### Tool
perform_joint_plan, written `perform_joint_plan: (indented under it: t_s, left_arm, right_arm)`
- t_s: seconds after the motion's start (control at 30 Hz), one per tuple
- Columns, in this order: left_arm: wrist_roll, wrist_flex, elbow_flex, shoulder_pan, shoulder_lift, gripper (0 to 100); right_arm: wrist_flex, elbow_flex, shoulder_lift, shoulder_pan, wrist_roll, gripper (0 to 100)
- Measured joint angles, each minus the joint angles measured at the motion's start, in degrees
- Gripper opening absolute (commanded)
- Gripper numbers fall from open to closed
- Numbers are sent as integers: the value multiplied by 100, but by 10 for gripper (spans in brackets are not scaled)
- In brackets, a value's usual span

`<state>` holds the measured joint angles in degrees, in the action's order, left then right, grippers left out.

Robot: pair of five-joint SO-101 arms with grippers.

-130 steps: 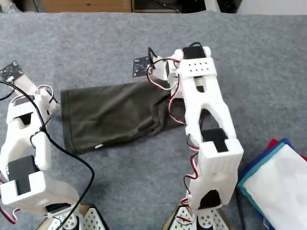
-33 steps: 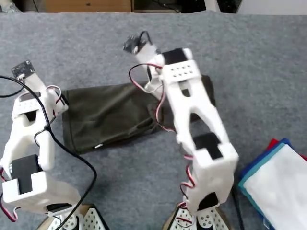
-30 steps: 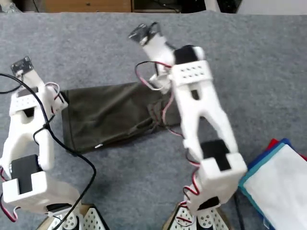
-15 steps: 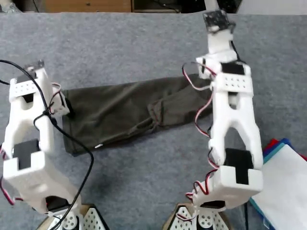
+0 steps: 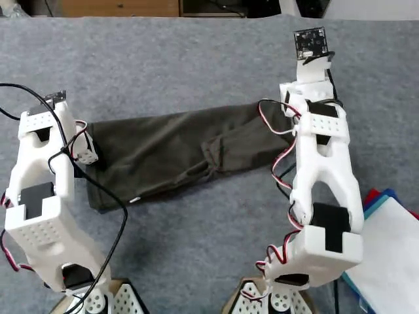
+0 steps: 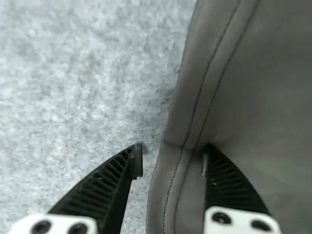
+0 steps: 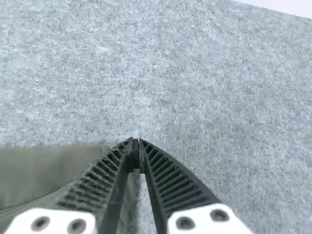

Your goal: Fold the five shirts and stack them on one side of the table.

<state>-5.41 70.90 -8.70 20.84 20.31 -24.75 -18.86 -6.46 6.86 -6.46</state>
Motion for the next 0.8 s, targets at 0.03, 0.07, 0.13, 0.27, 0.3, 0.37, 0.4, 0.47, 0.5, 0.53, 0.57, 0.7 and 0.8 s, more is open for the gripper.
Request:
perform_joint_plan:
  t_s: [0.03, 0.07, 0.13, 0.27, 0.3, 0.37, 0.4, 0.47, 0.5, 0.53, 0.57, 0.7, 0.8]
  left_arm:
    - [35, -26, 0, -9, 44, 156]
    - [88, -44, 0, -18, 62, 140]
    - [229, -44, 26, -53, 149, 105]
    - [624, -62, 105, -97, 211, 34]
    - [730, -70, 123, -97, 220, 19]
    - [870, -97, 167, -105, 246, 22]
    - [905, -97, 176, -105, 246, 20]
    - [949, -114, 176, -105, 246, 20]
    - [949, -123, 176, -105, 246, 20]
    - [949, -132, 176, -105, 246, 20]
    - [958, -132, 176, -105, 246, 20]
    - [958, -132, 316, 158, 255, 19]
    - [809, -132, 554, 651, 273, 19]
  right_arm:
    - [0, 0, 0, 0, 0, 6]
    - [0, 0, 0, 0, 0, 6]
    - [0, 0, 0, 9, 0, 6]
    - [0, 0, 0, 229, 35, 6]
    - [9, 0, 0, 299, 35, 6]
    - [18, 0, 0, 448, 35, 6]
    - [18, 0, 0, 510, 35, 6]
    - [18, 0, 0, 571, 35, 6]
    - [18, 0, 0, 580, 35, 6]
    - [18, 0, 0, 580, 35, 6]
    - [18, 0, 0, 580, 35, 6]
    - [18, 0, 0, 659, 35, 6]
    - [18, 0, 0, 738, 35, 6]
